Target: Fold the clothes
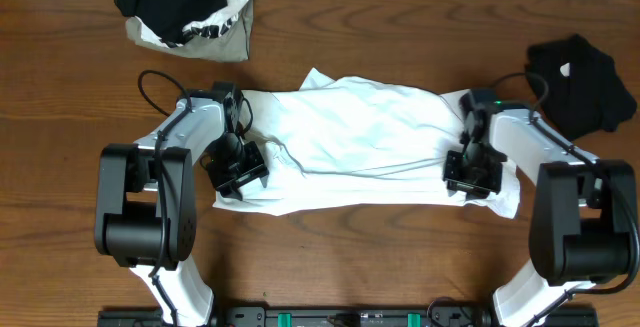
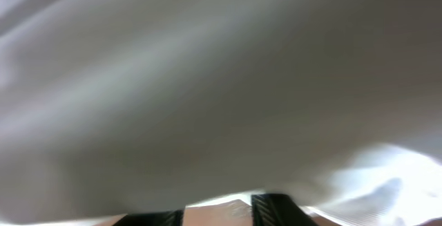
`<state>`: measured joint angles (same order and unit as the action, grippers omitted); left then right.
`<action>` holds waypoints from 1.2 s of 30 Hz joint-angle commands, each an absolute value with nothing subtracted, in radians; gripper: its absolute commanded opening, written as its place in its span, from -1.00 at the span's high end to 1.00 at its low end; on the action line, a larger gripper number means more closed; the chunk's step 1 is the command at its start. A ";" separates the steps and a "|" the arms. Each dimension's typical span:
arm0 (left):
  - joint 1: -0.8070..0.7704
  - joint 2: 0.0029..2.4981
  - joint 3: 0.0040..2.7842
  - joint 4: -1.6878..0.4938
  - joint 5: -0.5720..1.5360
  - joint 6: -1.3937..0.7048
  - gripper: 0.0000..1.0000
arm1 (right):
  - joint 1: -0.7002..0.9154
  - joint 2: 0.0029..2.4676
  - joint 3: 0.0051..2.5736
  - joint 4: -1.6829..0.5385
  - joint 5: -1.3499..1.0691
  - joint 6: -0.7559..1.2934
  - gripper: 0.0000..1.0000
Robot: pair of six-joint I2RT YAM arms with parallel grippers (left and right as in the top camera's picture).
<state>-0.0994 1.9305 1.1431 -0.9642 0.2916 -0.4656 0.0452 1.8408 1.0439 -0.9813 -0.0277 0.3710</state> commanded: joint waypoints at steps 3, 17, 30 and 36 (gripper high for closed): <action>-0.060 1.921 1.131 -0.968 0.161 -0.434 -0.08 | -0.023 1.842 1.077 -0.962 0.132 0.389 0.46; -0.064 1.567 1.133 -1.003 0.081 -0.493 -0.11 | -0.024 1.771 1.276 -1.143 0.128 0.415 0.56; -0.184 1.588 1.129 -0.986 0.317 -0.514 0.22 | 0.381 1.755 1.254 -0.957 -0.450 0.248 0.69; -0.269 1.649 1.129 -0.963 0.333 -0.537 0.40 | 0.524 1.785 1.254 -0.849 -0.421 0.426 0.60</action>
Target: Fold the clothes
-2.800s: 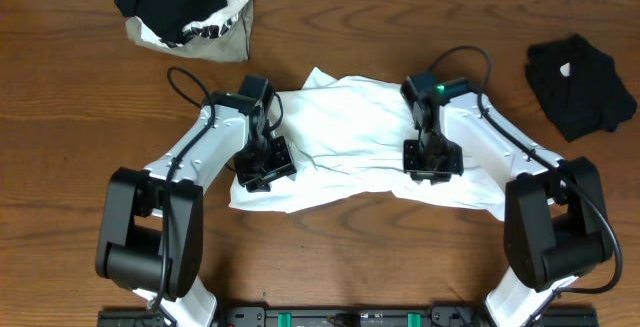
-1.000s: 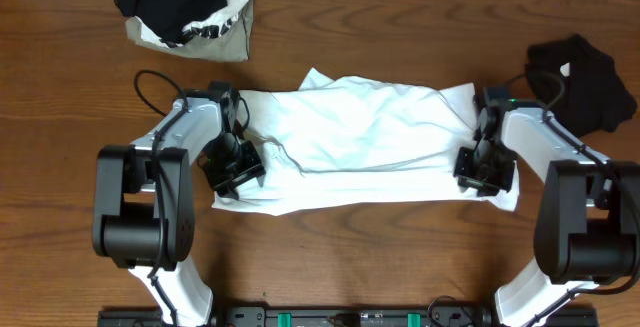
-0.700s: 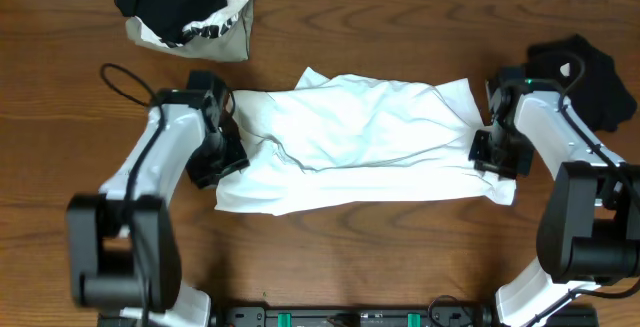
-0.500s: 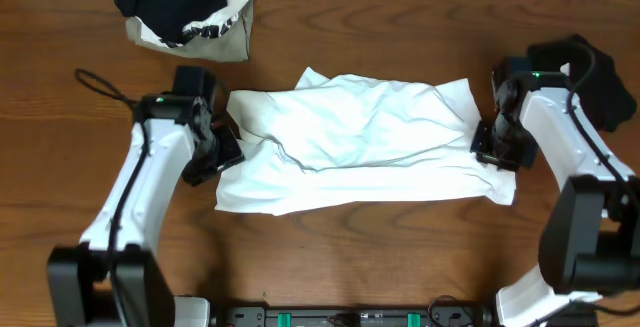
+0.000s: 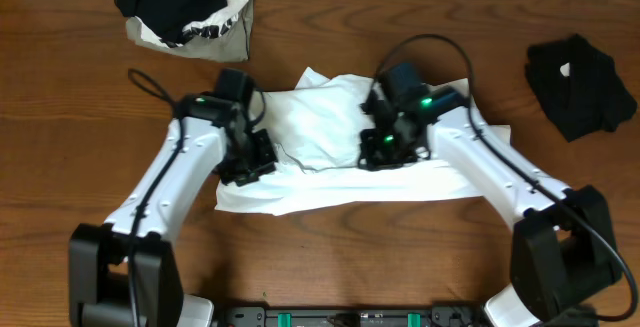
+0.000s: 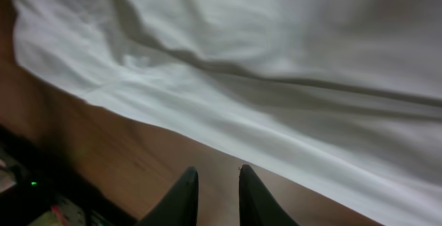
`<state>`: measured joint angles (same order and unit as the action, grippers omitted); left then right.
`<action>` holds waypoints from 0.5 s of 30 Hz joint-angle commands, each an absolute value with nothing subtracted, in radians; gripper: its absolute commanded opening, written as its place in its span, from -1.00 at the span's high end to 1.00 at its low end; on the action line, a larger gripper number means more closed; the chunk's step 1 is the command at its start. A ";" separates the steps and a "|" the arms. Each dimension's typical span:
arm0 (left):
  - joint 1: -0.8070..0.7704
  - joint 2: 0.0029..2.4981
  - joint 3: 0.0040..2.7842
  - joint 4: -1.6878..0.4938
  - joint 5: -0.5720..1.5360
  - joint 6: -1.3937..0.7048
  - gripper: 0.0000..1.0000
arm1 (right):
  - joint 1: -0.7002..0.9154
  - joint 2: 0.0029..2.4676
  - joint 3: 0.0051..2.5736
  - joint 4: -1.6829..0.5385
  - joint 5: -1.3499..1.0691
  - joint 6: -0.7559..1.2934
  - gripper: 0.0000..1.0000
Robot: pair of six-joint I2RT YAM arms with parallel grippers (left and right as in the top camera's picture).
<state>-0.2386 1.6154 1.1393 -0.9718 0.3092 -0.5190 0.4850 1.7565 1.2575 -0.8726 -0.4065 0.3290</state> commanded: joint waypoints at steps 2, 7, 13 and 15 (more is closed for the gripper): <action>-0.290 1.670 1.129 -0.947 0.336 -0.552 0.40 | 0.547 1.809 1.254 -0.824 -0.435 0.438 0.60; -0.307 1.731 1.129 -0.906 0.379 -0.563 0.42 | 0.564 1.884 1.254 -0.810 -0.436 0.457 0.76; -0.306 1.796 1.128 -0.876 0.382 -0.563 0.42 | 0.539 1.943 1.254 -0.792 -0.398 0.478 0.77; -0.304 1.810 1.128 -0.867 0.377 -0.562 0.42 | 0.523 1.947 1.254 -0.792 -0.389 0.478 0.77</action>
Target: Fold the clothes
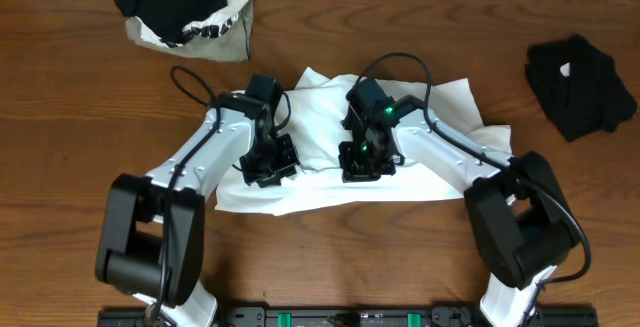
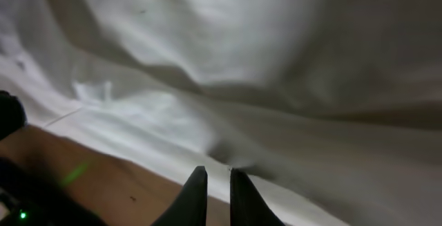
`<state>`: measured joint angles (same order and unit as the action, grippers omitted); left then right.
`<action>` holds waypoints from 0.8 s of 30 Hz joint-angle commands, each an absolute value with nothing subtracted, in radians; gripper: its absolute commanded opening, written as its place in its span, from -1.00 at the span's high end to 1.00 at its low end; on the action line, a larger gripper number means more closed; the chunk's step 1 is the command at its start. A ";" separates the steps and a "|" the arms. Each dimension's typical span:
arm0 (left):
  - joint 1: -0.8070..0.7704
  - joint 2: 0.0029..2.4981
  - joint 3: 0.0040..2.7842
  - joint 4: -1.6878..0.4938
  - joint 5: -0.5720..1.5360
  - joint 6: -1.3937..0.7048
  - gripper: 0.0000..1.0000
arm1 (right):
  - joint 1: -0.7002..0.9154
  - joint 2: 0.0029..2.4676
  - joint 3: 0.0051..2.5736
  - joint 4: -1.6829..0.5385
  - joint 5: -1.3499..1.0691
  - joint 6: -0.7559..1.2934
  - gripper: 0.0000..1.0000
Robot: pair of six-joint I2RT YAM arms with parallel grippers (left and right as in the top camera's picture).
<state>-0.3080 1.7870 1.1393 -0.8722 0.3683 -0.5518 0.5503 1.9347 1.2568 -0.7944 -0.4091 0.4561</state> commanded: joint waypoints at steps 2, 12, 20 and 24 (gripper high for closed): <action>-0.304 1.818 1.128 -0.854 0.370 -0.562 0.42 | 0.508 1.948 1.254 -0.793 -0.355 0.478 0.73; -0.289 1.832 1.128 -0.818 0.320 -0.562 0.39 | 0.441 1.949 1.243 -0.805 -0.287 0.436 0.63; -0.231 1.882 1.128 -0.774 0.320 -0.524 0.39 | 0.377 1.949 1.242 -0.862 -0.191 0.424 0.63; -0.199 1.909 1.128 -0.767 0.316 -0.505 0.39 | 0.345 1.949 1.242 -0.896 -0.128 0.419 0.61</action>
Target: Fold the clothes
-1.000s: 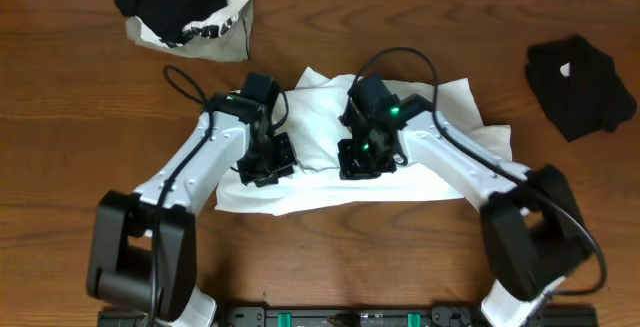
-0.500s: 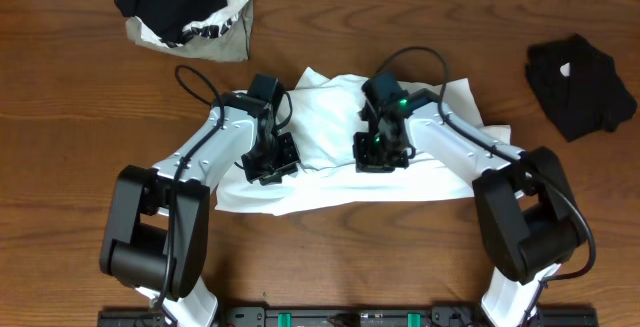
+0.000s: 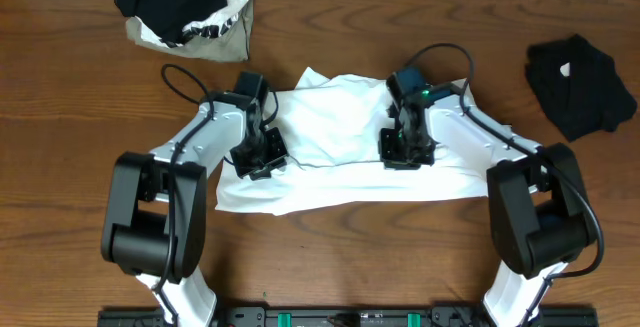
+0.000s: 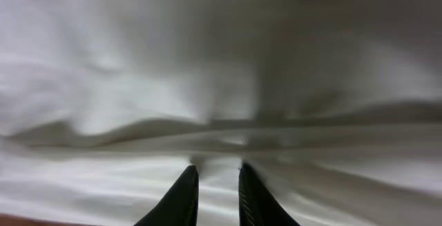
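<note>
A white shirt point(image 3: 330, 127) lies rumpled and spread wide across the middle of the wooden table point(image 3: 330, 257). My left gripper point(image 3: 258, 155) rests on its left part; from above its jaws cannot be made out. My right gripper point(image 3: 402, 149) sits on the shirt right of centre. In the right wrist view, the right gripper point(image 4: 218, 167) has its dark fingers a narrow gap apart. They point down at the white cloth point(image 4: 221, 60), with a crease running across just at the tips. Nothing is clearly pinched between them.
A black garment point(image 3: 582, 87) lies at the right edge of the table. A heap of dark and light clothes point(image 3: 185, 7) sits at the back left. Both arm bases stand at the near edge.
My right gripper has shifted right, from the shirt's centre to right of centre, and its fingers stand wider apart. My left gripper has moved slightly left and back. The shirt's outline barely differs.
Both grippers began at the two ends of the spread shirt, the right wrist camera filled with cloth. Then both were nearer the middle and the shirt looked narrower and more bunched. They came closest at the centre, and now stand a little farther apart.
</note>
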`<state>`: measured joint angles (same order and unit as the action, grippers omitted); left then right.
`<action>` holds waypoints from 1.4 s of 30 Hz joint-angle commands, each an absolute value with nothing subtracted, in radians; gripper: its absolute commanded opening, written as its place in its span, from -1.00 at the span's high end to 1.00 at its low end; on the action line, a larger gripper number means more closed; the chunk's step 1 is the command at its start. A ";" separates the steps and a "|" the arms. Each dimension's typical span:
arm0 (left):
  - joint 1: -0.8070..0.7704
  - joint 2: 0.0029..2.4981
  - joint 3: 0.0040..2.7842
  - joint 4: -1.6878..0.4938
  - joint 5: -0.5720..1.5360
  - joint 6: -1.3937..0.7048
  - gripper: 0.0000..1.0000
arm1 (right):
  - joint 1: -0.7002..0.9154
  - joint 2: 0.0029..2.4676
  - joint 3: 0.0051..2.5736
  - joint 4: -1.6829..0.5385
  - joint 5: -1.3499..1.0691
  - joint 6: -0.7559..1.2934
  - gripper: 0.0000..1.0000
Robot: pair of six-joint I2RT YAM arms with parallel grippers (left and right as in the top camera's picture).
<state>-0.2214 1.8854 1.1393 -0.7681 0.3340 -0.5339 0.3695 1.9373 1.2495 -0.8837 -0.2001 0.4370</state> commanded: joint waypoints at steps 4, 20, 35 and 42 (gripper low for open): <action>-0.171 1.936 1.128 -0.768 0.268 -0.498 0.39 | 0.308 1.949 1.242 -0.936 -0.068 0.406 0.60; -0.058 1.939 1.128 -0.820 0.177 -0.464 0.39 | 0.168 1.949 1.242 -1.040 0.129 0.411 0.71; -0.051 1.731 1.128 -0.915 0.170 -0.472 0.46 | 0.060 1.884 1.264 -1.040 0.139 0.426 0.72; -0.051 1.522 1.147 -0.871 0.170 -0.471 -0.44 | 0.049 1.742 1.338 -1.024 0.105 0.358 -0.11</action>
<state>-0.0570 1.5707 1.1355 -0.8783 0.1841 -0.4698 0.0582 1.8233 1.2758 -1.0355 0.1223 0.4019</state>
